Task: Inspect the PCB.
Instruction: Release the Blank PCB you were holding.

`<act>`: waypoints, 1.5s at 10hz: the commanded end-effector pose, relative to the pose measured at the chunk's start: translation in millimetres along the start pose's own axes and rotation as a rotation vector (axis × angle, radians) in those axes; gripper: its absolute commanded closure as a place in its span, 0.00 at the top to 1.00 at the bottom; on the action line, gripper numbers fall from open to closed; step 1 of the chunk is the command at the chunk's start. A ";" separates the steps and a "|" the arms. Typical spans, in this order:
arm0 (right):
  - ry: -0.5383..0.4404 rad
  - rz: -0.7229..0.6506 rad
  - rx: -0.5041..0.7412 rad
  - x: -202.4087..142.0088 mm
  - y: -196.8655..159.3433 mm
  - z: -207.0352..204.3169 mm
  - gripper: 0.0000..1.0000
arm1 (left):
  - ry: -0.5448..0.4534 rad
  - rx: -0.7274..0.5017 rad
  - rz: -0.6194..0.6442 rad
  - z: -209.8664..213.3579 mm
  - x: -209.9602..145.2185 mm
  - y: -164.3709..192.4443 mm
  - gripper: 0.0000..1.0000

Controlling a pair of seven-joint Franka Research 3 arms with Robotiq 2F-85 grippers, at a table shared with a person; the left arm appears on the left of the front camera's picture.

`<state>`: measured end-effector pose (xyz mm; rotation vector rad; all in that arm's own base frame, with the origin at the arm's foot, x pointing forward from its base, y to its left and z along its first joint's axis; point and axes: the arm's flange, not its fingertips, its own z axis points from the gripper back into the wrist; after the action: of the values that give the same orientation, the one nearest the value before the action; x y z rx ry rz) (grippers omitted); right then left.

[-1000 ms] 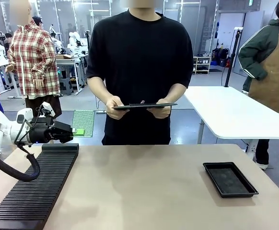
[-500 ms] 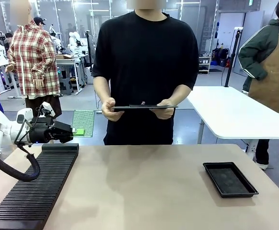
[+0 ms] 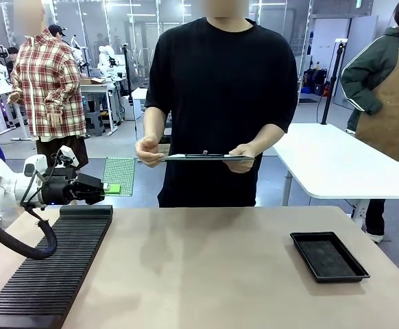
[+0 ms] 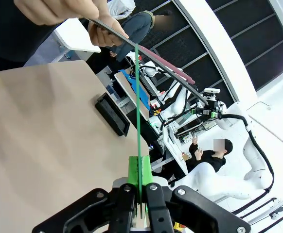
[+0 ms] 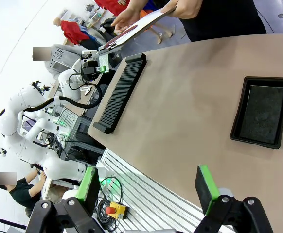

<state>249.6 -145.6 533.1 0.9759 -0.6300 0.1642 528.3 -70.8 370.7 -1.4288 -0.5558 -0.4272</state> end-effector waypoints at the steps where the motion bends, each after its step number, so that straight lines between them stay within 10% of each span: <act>1: -0.006 0.019 0.011 0.4 -1.1 0.2 1.00 | -0.001 0.002 -0.006 -1.6 3.2 -0.6 0.03; 15: -0.006 0.019 0.011 0.4 -1.1 0.2 1.00 | -0.001 0.002 -0.006 -1.6 3.2 -0.6 0.03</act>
<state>249.5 -145.5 533.2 0.9760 -0.6302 0.1649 528.7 -70.8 371.3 -1.4285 -0.5571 -0.4283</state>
